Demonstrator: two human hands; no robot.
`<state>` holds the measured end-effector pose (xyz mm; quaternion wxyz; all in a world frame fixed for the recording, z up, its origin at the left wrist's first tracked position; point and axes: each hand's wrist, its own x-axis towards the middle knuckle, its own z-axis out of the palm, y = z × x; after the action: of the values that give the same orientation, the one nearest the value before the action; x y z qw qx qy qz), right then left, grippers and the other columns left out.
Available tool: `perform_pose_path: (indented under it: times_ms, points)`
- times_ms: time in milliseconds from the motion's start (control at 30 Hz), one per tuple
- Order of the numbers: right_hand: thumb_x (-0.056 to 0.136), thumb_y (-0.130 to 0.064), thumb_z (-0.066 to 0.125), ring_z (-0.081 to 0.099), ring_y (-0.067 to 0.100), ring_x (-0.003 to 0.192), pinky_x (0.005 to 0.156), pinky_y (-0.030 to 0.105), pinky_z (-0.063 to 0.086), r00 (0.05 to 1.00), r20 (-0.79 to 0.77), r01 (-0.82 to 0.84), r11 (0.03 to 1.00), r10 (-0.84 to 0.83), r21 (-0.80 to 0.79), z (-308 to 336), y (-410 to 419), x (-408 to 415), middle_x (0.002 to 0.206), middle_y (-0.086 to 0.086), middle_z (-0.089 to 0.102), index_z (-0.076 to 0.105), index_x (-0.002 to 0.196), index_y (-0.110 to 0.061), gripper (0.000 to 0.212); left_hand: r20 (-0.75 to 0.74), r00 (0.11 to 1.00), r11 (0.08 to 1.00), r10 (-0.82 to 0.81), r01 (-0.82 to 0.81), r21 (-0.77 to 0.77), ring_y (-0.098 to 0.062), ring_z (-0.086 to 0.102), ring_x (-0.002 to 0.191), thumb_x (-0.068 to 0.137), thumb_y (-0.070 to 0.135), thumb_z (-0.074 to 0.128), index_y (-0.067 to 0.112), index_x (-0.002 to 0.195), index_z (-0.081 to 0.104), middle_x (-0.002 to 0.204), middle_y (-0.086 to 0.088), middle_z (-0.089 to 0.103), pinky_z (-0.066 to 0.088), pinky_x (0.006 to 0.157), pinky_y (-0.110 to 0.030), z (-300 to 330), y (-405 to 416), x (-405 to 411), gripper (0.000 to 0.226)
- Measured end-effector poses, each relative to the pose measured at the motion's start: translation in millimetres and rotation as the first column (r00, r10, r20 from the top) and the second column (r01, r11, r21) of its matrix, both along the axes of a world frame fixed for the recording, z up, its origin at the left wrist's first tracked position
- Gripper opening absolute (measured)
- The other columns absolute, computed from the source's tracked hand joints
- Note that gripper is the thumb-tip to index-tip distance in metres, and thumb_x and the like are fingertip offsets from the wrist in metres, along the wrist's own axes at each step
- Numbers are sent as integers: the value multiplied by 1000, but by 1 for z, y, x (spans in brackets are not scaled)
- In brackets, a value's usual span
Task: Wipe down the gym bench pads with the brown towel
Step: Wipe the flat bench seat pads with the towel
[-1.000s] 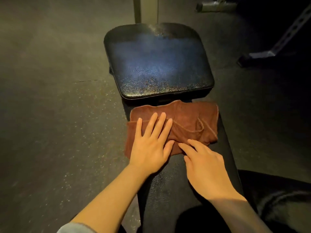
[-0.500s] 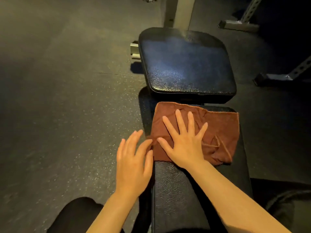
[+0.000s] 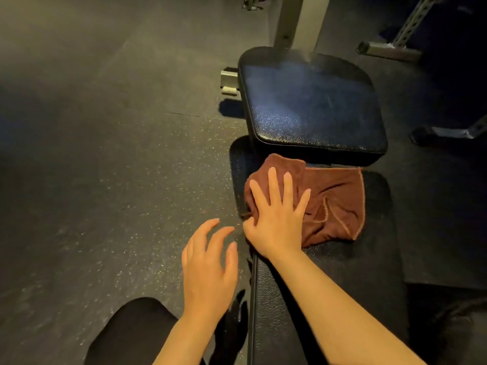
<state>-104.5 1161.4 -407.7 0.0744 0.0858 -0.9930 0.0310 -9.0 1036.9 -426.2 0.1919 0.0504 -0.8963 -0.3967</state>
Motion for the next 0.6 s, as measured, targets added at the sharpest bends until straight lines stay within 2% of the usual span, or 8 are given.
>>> perform_pose_path:
  times_ms: [100,200,267,333,400,467,600]
  points:
    - [69,-39,39,22,39,147,108,74,18,999,29,-18,1000,18,4,-10,0,43,163,9,21,49,144,-28,77,-32,999,999,-18,19,34,-20,51,121,93,35,45,18,119,66,131,-3,55,45,98,-51,6,2,-5,38]
    - [75,-42,40,32,39,142,103,78,20,995,93,-48,999,46,18,-14,7,79,163,8,22,44,147,-30,74,-38,999,997,-25,27,70,-18,49,122,94,35,43,17,120,65,131,-3,54,45,98,-53,11,6,-8,39]
    - [80,-48,41,31,37,143,100,81,20,988,145,-53,999,51,8,-15,14,84,163,4,22,39,149,-34,71,-48,998,996,-38,41,75,-16,47,122,94,35,43,17,120,64,131,-2,54,45,99,-53,13,10,-8,39]
    - [86,-57,39,24,34,147,97,83,15,990,133,-50,998,53,-22,-9,21,73,164,-1,18,32,151,-42,67,-61,997,996,-54,58,70,-16,48,122,94,35,43,17,121,64,130,-2,54,44,99,-51,16,16,-9,39]
    - [92,-66,30,6,28,151,99,82,4,989,143,-19,998,29,-66,1,31,47,165,-12,-1,14,152,-51,65,-65,995,995,-72,76,68,-15,48,122,94,35,44,19,122,63,130,-1,55,43,100,-50,16,24,-11,38]
    - [90,-74,22,-10,19,151,103,78,-5,976,219,47,993,-21,-112,13,49,17,161,-21,-17,-2,151,-53,69,-82,992,993,-99,103,49,-19,50,121,94,35,44,21,124,59,129,-2,56,45,99,-52,16,33,-15,36]
    - [89,-78,20,-13,15,151,107,76,-6,966,229,161,975,-123,-155,31,102,-29,162,-20,-16,-4,152,-50,73,-80,981,982,-176,170,-77,-21,43,133,96,36,43,21,135,51,141,-3,50,38,108,-47,15,63,-26,43]
